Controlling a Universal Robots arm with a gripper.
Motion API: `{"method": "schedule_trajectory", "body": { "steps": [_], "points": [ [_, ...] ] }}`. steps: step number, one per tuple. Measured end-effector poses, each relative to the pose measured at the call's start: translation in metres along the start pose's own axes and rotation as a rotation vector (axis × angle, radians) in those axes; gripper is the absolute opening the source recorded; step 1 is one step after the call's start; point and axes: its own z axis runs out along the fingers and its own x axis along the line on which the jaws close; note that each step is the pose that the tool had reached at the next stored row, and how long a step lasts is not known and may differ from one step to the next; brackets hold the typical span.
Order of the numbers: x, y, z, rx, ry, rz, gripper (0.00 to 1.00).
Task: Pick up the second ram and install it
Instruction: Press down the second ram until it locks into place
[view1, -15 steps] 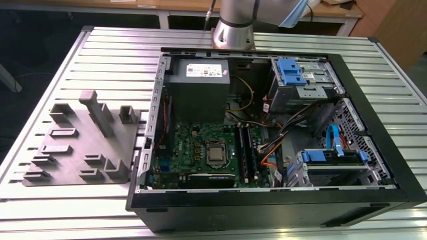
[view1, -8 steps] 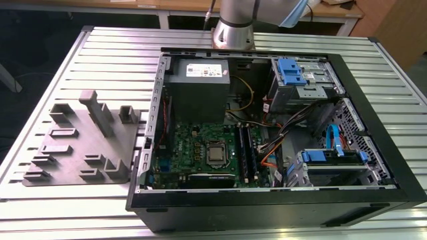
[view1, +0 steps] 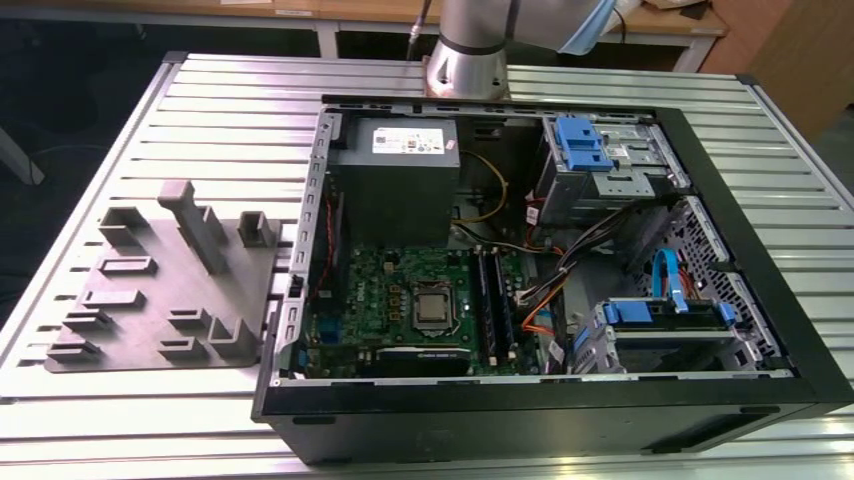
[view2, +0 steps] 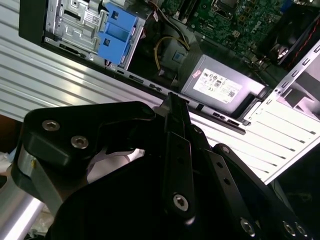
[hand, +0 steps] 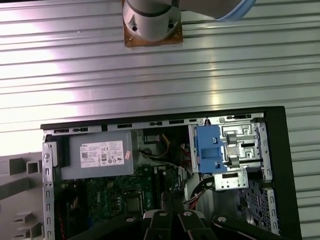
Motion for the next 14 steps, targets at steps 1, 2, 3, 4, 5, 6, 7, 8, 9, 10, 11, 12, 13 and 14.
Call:
{"method": "schedule_trajectory", "body": {
  "steps": [1,2,3,4,5,6,7,8,9,10,11,12,13,14],
  "points": [
    [-0.0001,-0.0011,0.0011,0.0000,0.0000,0.000,0.07],
    [-0.0002,-0.0023,0.0023,0.0000,0.0000,0.000,0.07],
    [-0.0003,-0.0034,0.0035,-0.0001,0.0000,0.000,0.07],
    [-0.0003,-0.0044,0.0048,0.0000,0.0000,0.000,0.07],
    [-0.0004,-0.0055,0.0062,0.0000,0.0000,0.000,0.07],
    [-0.0005,-0.0066,0.0078,0.0000,0.0000,0.000,0.07],
    [-0.0006,-0.0077,0.0096,0.0001,0.0000,0.000,0.07],
    [-0.0006,-0.0085,0.0113,0.0001,0.0000,0.000,0.07],
    [-0.0006,-0.0092,0.0130,0.0002,0.0000,0.000,0.07],
    [-0.0006,-0.0099,0.0148,0.0000,0.0000,0.000,0.07],
    [-0.0007,-0.0108,0.0166,0.0000,0.0000,0.000,0.07],
    [-0.0007,-0.0117,0.0183,0.0000,0.0000,0.000,0.07],
    [-0.0008,-0.0127,0.0200,0.0001,0.0000,0.000,0.07],
    [-0.0008,-0.0137,0.0218,0.0000,0.0000,0.000,0.07]
  ]
}}
